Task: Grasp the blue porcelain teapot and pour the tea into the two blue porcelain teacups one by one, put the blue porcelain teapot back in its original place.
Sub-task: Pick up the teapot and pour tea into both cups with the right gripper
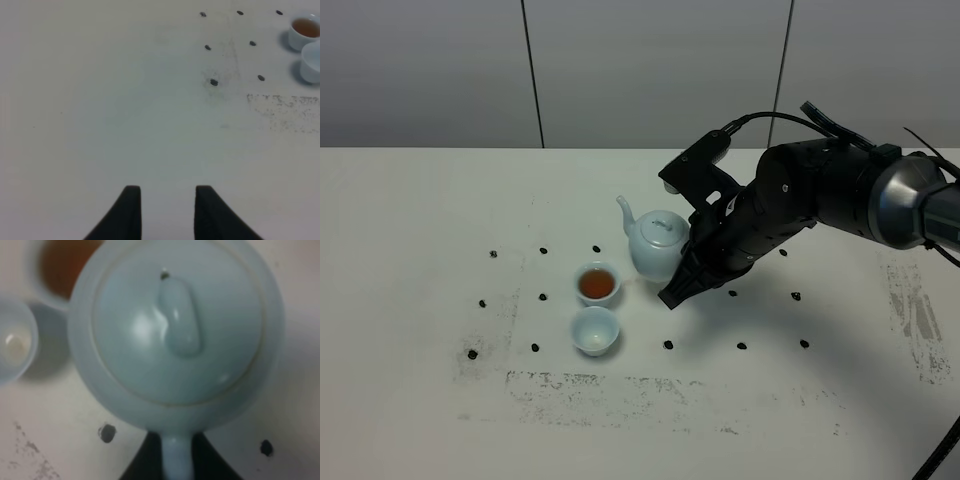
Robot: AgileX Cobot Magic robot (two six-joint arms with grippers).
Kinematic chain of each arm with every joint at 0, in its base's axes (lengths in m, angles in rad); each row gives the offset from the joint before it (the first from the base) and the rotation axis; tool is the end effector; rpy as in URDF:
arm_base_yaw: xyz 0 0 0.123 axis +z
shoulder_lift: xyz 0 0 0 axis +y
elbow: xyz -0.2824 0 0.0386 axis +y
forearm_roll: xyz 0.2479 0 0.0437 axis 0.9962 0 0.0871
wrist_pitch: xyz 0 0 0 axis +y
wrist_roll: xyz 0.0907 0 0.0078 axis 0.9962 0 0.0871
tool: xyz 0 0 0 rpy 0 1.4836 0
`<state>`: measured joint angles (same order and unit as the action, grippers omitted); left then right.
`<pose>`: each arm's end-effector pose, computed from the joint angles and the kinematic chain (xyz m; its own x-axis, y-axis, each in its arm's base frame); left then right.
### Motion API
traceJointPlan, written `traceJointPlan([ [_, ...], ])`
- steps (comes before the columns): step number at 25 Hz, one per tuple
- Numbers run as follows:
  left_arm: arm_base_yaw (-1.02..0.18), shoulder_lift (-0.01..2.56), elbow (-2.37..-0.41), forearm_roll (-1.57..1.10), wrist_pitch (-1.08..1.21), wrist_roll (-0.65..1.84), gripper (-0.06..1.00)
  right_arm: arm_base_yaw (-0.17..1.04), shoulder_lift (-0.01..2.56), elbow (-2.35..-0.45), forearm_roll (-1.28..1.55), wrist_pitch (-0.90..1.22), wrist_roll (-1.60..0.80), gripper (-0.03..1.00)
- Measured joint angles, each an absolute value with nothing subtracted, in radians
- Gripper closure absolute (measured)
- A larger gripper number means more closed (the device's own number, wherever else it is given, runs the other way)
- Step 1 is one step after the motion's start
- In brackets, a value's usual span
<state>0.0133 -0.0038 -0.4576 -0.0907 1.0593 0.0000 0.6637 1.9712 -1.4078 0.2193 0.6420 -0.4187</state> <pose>-0.0007 -0.0072 0.2657 -0.4892 -0.0508 -0.8707 0.0340 0.9964 -0.0773 0.3226 0.2674 0.1918 -0.5264 -0.7134 -0.4626 -0.8064 0.5913 0.0058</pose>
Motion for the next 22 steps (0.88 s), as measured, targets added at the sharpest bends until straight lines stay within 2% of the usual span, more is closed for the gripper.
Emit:
traceJointPlan([
  [22,0.013,-0.004,-0.458,-0.091,1.059,0.000,0.65,0.673,2.055,-1.345,0.200,0.484,-0.418,0.94],
])
